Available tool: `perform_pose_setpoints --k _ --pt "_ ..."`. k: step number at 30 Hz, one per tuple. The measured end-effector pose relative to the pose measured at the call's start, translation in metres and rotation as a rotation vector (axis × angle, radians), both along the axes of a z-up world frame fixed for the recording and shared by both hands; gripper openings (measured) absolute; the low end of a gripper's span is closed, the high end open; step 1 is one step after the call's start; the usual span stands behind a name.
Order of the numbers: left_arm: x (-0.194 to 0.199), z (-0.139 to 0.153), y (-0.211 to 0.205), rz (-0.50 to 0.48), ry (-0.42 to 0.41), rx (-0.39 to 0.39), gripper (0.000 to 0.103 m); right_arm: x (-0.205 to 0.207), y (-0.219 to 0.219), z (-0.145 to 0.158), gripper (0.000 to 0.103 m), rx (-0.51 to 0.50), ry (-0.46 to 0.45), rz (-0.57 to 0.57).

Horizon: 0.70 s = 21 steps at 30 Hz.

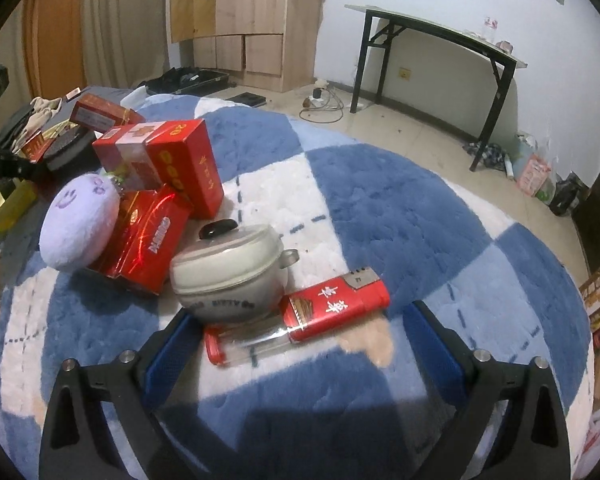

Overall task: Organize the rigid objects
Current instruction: 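Grasp the tall red box with the left tool while the right tool grasps the red lighter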

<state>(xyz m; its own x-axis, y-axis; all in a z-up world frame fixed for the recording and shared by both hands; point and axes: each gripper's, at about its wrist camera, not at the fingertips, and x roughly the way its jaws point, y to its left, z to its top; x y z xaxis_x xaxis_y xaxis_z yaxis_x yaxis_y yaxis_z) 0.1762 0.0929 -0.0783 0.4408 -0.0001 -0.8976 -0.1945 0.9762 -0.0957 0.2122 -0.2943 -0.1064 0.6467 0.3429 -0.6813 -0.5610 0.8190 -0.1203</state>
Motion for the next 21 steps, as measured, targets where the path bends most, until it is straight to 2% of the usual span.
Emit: perform_pose_setpoints --k 1,3,6,8,11,14,18,21 --pt "0.002 -0.005 0.002 0.015 0.018 -0.007 0.04 0.0 0.001 0.0 0.088 -0.002 -0.007 0.0" --pt "0.007 -0.011 0.007 0.039 0.04 -0.047 0.04 -0.001 0.005 0.0 0.084 -0.013 -0.025 -0.001" --pt "0.008 -0.011 0.011 0.071 0.032 -0.077 0.04 -0.002 0.005 -0.002 0.084 -0.009 -0.029 -0.001" --pt "0.004 -0.011 0.013 0.082 0.023 -0.087 0.031 -0.002 0.002 -0.001 0.084 0.002 -0.027 0.001" --pt "-0.007 -0.005 0.017 0.087 0.002 -0.106 0.025 -0.002 0.0 -0.001 0.083 0.01 -0.024 -0.002" --pt "-0.018 0.006 0.023 0.076 -0.032 -0.123 0.024 -0.007 -0.002 0.001 0.083 0.021 -0.021 -0.005" --pt "-0.022 0.013 0.026 0.075 -0.038 -0.102 0.024 -0.022 -0.007 0.004 0.083 0.05 -0.007 -0.006" --pt "-0.015 0.011 0.026 0.08 -0.02 -0.082 0.024 -0.032 -0.009 0.0 0.083 0.029 0.003 -0.005"
